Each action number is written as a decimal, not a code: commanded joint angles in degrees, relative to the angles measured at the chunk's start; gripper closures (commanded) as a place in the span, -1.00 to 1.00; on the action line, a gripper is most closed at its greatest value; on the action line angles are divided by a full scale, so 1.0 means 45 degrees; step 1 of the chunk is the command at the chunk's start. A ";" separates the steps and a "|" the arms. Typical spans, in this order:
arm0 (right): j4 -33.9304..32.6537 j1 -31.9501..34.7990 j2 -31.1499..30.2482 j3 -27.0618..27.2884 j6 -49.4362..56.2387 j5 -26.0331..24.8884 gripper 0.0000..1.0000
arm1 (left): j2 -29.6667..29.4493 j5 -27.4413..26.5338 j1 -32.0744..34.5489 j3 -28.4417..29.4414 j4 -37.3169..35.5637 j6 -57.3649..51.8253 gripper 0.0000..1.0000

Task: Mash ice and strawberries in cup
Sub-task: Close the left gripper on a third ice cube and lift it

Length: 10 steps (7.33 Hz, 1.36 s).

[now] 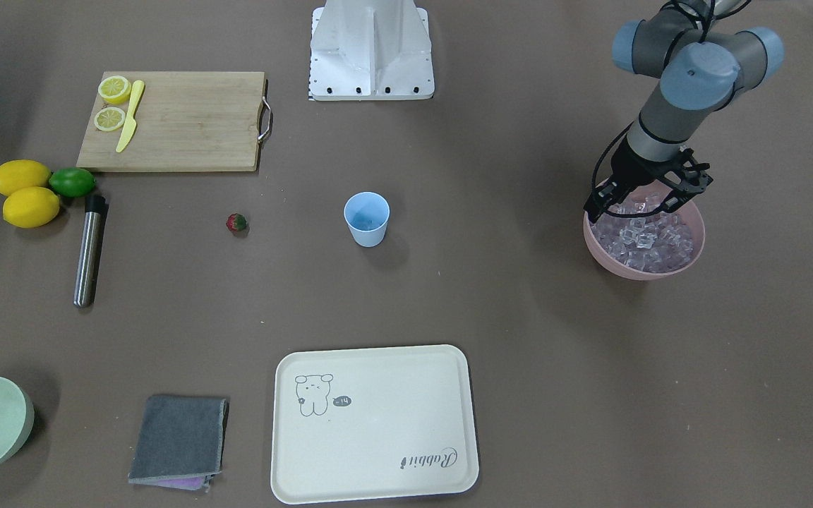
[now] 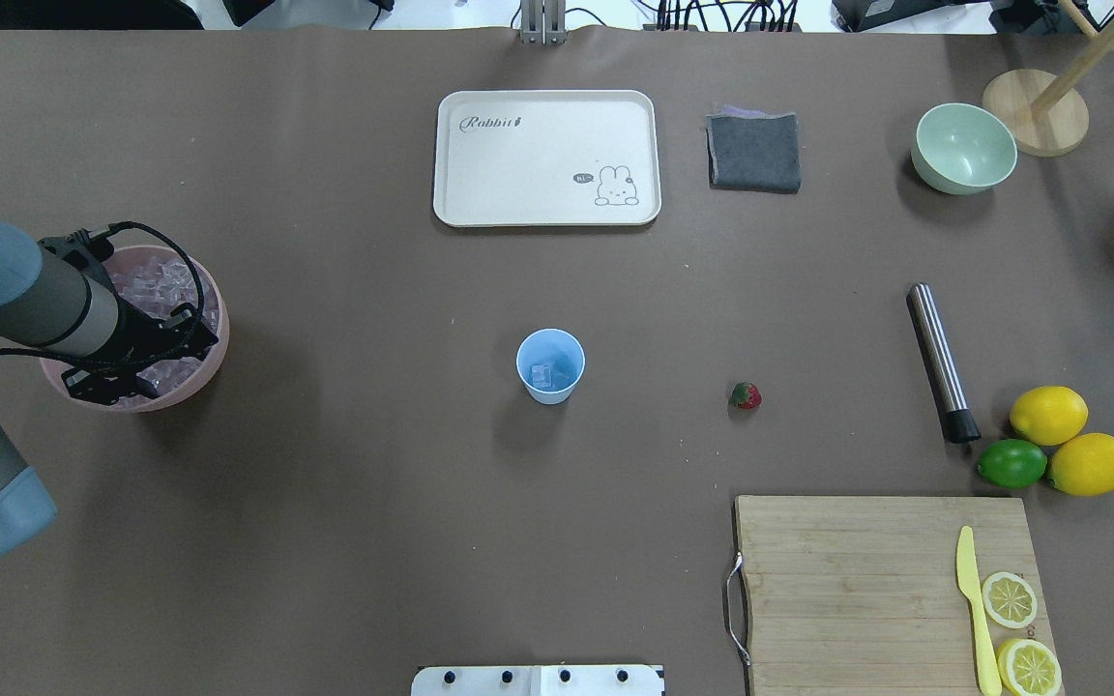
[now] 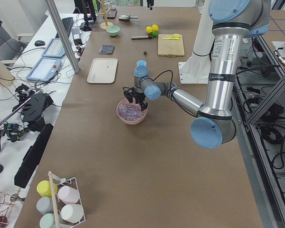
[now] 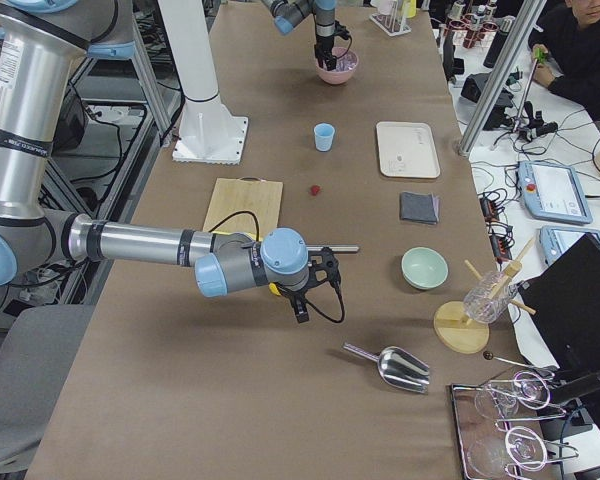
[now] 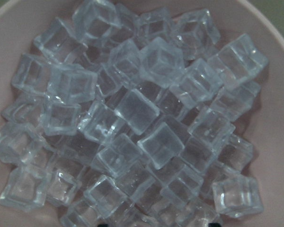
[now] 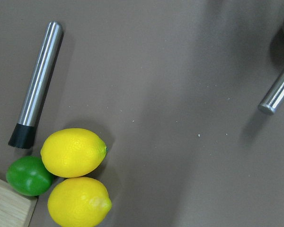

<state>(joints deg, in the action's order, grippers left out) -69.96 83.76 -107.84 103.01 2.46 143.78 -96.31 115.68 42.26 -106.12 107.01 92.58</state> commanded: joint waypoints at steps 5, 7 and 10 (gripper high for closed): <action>0.0019 -0.0001 0.0000 0.0019 0.0000 0.0002 -1.00 | 0.0074 0.0151 0.0003 -0.0419 -0.0108 0.0012 1.00; 0.0019 -0.0001 0.0000 0.0019 0.0000 0.0002 -1.00 | 0.0037 0.0539 0.0217 -0.1043 -0.0651 -0.0066 1.00; 0.0000 -0.0001 0.0000 0.0019 0.0000 0.0002 -1.00 | -0.1225 0.1967 0.1545 -0.1339 -0.1783 -0.0125 1.00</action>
<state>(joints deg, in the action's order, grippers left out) -69.93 83.76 -107.84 103.10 2.46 143.79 -98.42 122.55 47.56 -111.88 101.45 92.07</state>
